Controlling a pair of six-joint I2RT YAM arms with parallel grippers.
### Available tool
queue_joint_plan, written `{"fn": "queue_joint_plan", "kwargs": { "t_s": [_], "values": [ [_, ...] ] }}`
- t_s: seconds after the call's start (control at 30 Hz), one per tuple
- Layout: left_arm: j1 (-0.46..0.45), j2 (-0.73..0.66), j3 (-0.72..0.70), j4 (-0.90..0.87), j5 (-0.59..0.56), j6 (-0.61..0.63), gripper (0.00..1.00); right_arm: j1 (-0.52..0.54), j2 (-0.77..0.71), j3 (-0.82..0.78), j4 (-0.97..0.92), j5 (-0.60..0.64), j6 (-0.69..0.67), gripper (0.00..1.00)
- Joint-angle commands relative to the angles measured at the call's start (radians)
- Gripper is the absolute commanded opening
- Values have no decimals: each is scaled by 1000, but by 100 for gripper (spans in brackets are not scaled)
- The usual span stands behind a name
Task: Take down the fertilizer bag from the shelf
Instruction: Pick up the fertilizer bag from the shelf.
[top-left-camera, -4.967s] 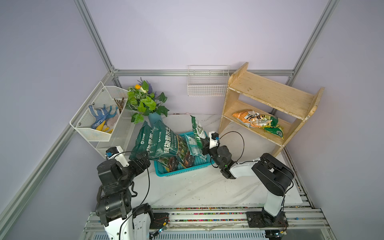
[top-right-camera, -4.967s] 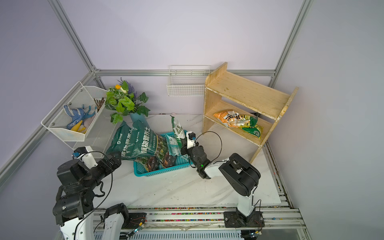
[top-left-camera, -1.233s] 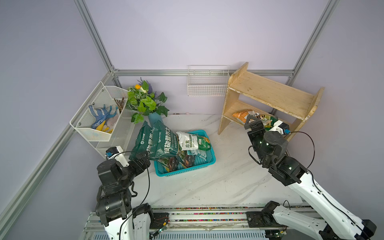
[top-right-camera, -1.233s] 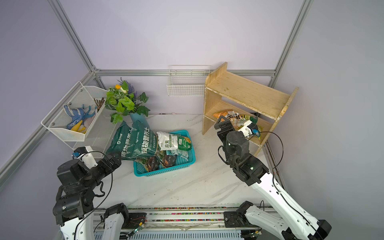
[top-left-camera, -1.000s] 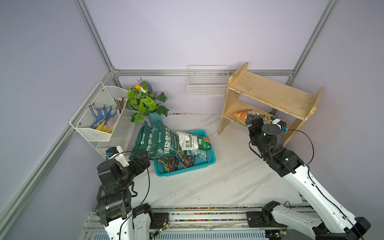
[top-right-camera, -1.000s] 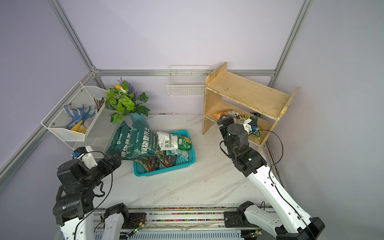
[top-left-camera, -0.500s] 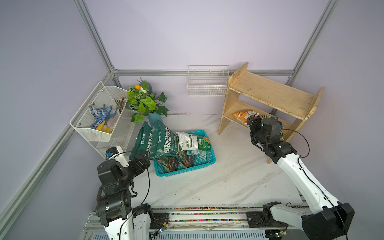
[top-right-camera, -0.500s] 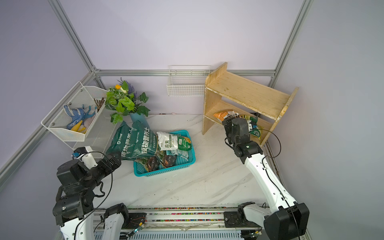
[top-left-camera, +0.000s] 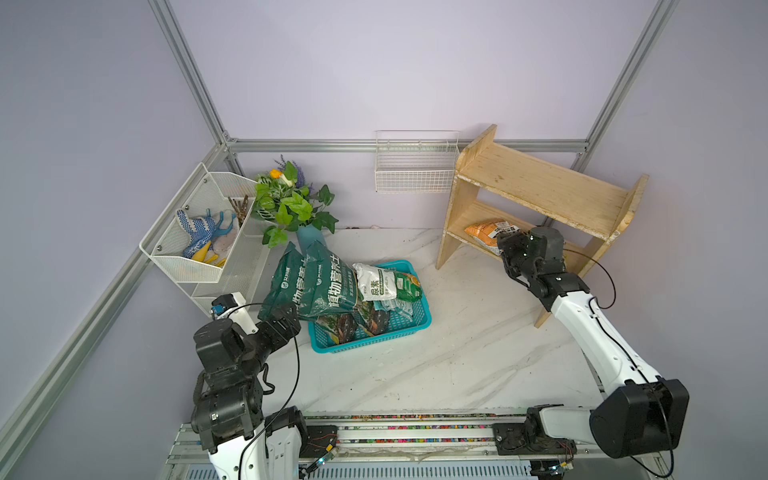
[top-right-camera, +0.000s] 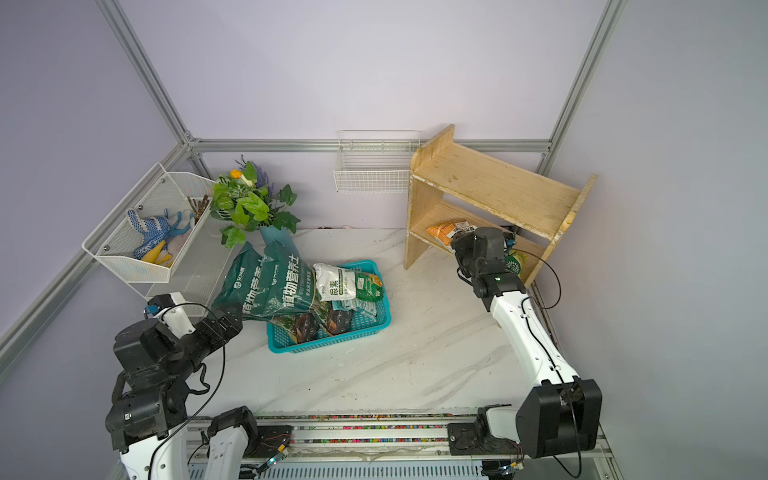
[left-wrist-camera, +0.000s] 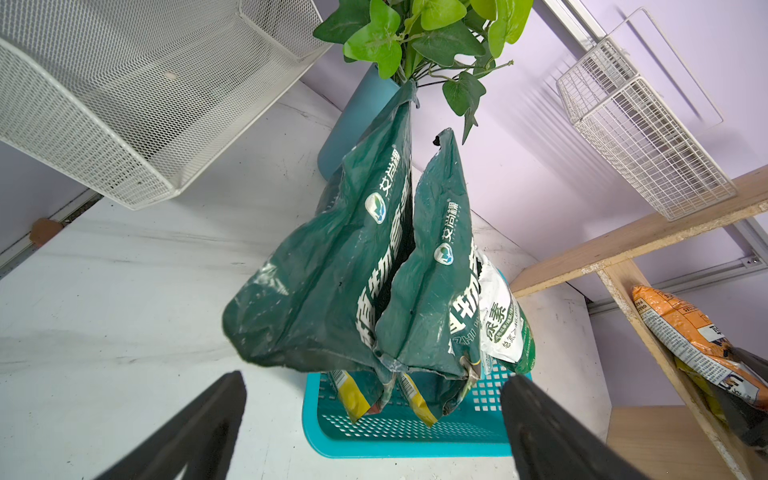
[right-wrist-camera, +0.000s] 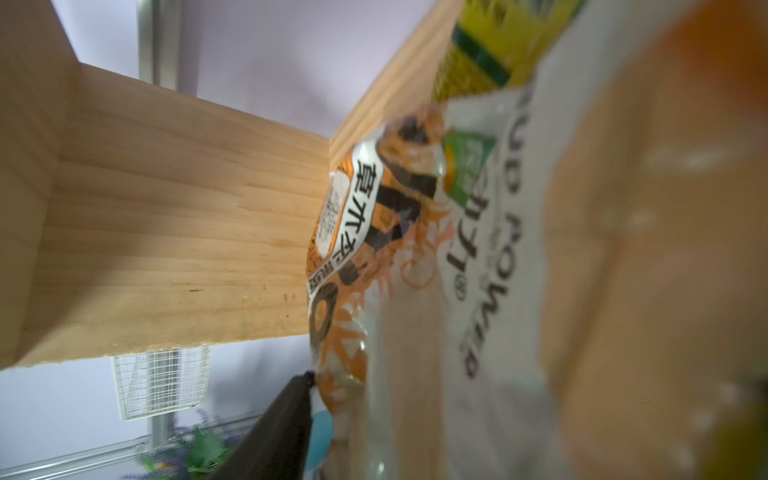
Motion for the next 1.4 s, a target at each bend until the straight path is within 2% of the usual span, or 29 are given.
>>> {"fn": "queue_joint_plan", "kwargs": {
  "t_s": [0.0,0.07,0.17,0.43,0.6,0.7,1.03,1.37],
  "values": [
    [4,-11,-7,5,12,1,100,-15,17,32,43,-85,-55,20],
    [4,-12,-7,5,13,1,100,-16,16,37,48,-86,-70,9],
    [4,-12,-8,5,12,1,100,-17,-5,39,60,-73,-99,0],
    [4,-12,-9,6,12,1,100,-11,-72,50,71,-61,-151,0],
    [4,-13,-8,5,11,1,100,26,-77,117,27,-61,-211,0],
    [4,-13,-9,5,10,1,100,74,-73,174,-13,-51,-255,0],
    [5,-14,-9,5,11,1,100,278,-82,334,-138,113,-397,0],
    [4,-13,-9,5,10,1,100,394,-97,365,-155,139,-406,0]
  ]
}}
